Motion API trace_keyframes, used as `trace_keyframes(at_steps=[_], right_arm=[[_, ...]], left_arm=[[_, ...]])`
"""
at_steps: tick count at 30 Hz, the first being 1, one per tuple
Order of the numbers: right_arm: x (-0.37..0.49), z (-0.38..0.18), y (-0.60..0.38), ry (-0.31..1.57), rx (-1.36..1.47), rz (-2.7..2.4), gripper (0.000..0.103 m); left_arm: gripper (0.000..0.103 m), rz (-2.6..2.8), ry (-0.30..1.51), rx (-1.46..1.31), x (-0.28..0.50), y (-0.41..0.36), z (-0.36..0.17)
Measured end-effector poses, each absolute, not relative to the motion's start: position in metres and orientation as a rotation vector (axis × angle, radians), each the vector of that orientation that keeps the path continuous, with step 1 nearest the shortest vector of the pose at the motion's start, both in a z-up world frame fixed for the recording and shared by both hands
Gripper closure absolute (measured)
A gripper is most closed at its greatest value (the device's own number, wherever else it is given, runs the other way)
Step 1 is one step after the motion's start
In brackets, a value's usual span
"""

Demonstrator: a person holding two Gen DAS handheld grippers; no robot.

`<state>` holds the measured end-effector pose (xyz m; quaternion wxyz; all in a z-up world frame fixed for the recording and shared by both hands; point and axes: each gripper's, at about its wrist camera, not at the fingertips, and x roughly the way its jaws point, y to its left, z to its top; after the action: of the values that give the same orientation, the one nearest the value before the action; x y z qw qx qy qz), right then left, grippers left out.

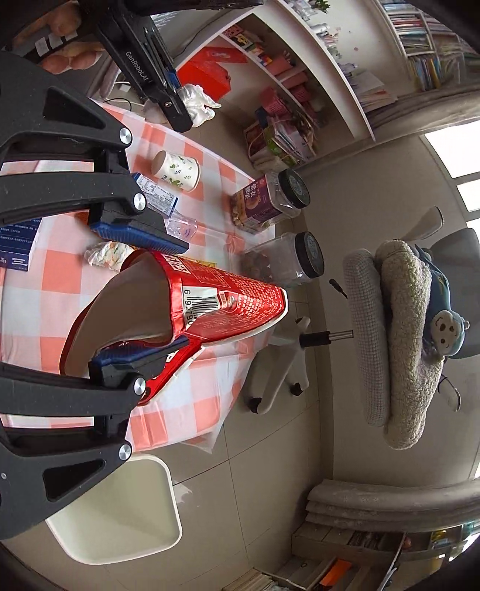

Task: Collect trash
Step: 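Carry the noodle cup and tissue over the bin and open both tools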

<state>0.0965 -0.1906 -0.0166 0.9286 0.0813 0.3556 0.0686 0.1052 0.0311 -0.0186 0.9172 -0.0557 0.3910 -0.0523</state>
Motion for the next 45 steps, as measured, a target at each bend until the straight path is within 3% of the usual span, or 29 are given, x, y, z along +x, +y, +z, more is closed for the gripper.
trace_keyframes(at_steps=[23,36,45], right_arm=[[0.062,-0.007,-0.348,0.654,0.263,-0.301,0.059],[0.032,0.006,-0.407,0.576,0.304,-0.453,0.025],[0.014,0.019,-0.442,0.527,0.372,-0.535,0.014]], left_arm=[[0.069,-0.228,0.807,-0.072,0.106,-0.047,-0.031],[0.069,-0.399,0.802,-0.071,0.100,-0.131,-0.028],[0.069,-0.541,0.841,-0.045,0.098,-0.218,-0.029]])
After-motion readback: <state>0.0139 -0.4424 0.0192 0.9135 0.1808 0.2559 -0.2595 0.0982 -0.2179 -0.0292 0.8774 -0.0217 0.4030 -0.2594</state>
